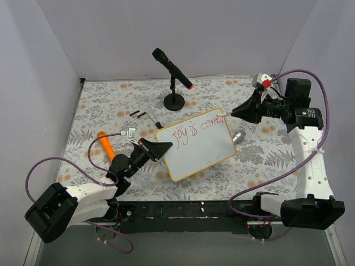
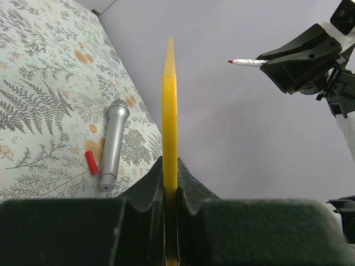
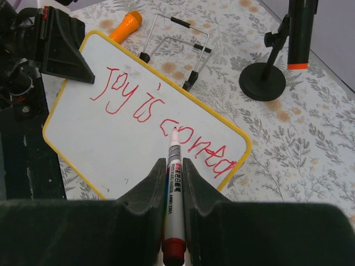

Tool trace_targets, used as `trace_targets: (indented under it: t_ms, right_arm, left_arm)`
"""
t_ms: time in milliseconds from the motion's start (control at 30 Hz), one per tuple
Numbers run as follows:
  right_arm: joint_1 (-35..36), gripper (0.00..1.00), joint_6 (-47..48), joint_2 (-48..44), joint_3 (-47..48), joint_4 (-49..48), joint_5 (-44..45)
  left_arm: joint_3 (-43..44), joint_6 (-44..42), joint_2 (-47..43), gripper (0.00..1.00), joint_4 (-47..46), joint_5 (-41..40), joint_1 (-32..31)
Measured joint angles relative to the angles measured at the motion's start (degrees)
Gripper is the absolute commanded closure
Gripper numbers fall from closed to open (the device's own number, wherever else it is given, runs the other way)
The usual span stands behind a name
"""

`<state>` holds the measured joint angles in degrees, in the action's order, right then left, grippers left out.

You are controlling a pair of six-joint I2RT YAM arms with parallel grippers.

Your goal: Write a sentence on the whiteboard

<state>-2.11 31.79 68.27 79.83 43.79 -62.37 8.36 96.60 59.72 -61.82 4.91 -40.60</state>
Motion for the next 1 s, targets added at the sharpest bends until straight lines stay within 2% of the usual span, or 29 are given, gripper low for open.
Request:
trace_targets:
  t_ms: [333,1000]
  right_arm:
    - [2.97,0.99,2.99,-0.26,-1.95,2.97,-3.45]
    - [6.27,0.99,3.65,0.09,0.74,3.48,-4.17]
  left_arm:
    - [6.23,-1.62,2.75,1.0,3.21,-0.46,0.0]
    - [14.27,-2.25,10.38,1.0,3.13,-7.43,-0.46]
